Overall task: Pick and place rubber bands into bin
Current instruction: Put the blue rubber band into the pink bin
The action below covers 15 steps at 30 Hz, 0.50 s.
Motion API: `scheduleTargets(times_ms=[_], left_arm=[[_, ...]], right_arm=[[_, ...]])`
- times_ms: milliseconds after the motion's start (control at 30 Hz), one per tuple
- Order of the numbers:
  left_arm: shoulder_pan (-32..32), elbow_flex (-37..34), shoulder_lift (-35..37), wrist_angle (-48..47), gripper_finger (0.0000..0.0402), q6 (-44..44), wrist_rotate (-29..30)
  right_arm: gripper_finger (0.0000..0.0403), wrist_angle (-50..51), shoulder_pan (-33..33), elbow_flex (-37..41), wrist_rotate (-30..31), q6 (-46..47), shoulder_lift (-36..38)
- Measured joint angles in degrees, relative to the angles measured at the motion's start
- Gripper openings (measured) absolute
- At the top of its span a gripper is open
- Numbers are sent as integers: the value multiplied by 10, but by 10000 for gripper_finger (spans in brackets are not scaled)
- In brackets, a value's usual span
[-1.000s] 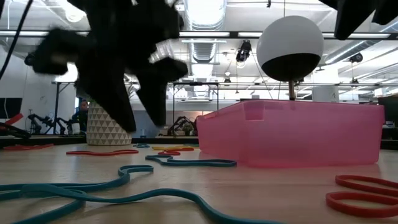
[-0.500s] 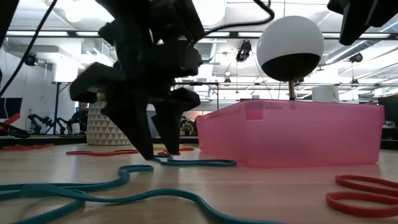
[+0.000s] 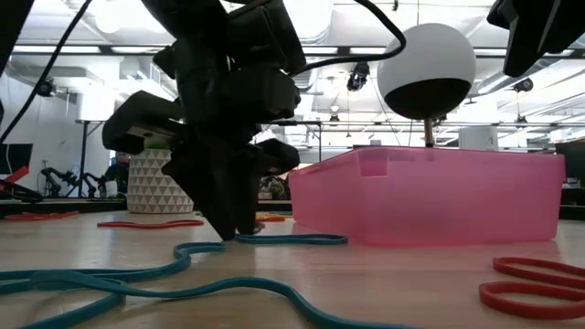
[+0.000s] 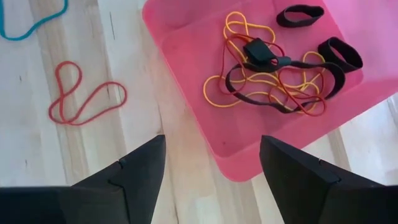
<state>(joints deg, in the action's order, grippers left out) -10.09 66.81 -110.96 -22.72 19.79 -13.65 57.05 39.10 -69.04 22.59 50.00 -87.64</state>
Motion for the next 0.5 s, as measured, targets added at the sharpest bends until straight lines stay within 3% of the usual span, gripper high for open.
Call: scheduleTargets(times_ms=[133, 333, 500], left_arm=[[0, -2, 0, -18, 9, -43, -4], [-8, -1, 16, -102, 1, -79, -2], [-14, -9, 93, -151, 0, -151, -40]], right_arm=[[246, 0, 0, 3, 0, 0, 0], [244, 0, 0, 13, 0, -5, 0], [243, -1, 0, 24, 0, -6, 0]])
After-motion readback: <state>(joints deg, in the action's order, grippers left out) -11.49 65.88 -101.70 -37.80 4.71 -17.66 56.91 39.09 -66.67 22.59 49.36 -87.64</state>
